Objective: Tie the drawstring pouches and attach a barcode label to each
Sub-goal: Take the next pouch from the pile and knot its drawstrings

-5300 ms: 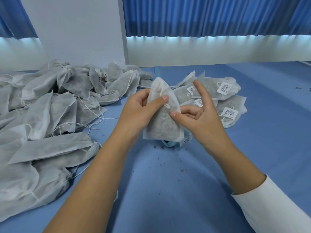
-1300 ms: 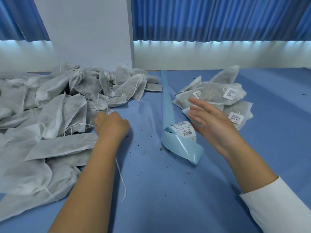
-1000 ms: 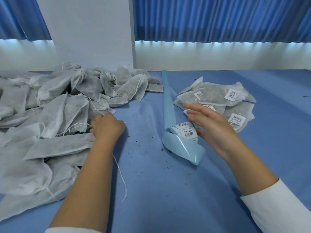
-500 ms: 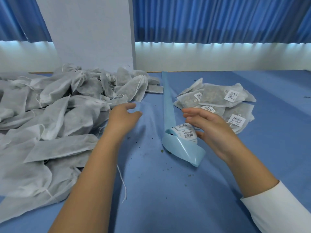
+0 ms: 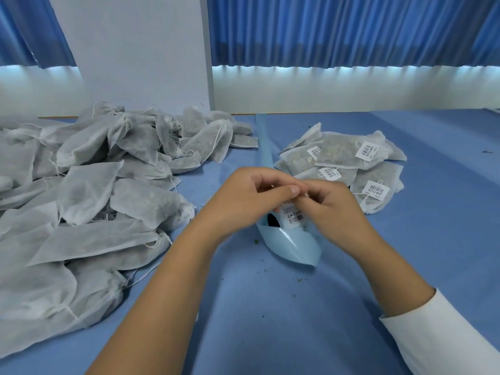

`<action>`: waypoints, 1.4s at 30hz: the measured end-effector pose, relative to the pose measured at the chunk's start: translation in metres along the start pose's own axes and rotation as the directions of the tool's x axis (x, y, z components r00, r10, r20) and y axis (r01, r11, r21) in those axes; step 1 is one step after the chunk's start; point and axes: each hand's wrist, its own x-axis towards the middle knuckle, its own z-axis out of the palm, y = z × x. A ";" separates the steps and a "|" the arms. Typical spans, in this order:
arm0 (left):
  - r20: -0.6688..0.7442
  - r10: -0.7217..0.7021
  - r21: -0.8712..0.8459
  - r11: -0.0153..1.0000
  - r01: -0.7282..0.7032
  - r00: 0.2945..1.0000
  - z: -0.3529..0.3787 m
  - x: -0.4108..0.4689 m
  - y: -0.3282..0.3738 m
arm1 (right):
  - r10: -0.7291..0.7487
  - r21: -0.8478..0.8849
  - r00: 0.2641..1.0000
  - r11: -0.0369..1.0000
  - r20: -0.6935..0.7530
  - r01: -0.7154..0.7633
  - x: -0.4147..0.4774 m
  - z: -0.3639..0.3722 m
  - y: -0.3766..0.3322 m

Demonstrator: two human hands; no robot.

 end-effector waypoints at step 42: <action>-0.038 -0.247 -0.145 0.960 0.239 0.968 -0.028 -0.004 0.008 | -0.088 0.040 0.989 0.995 -0.117 0.094 -0.006 0.014 -0.005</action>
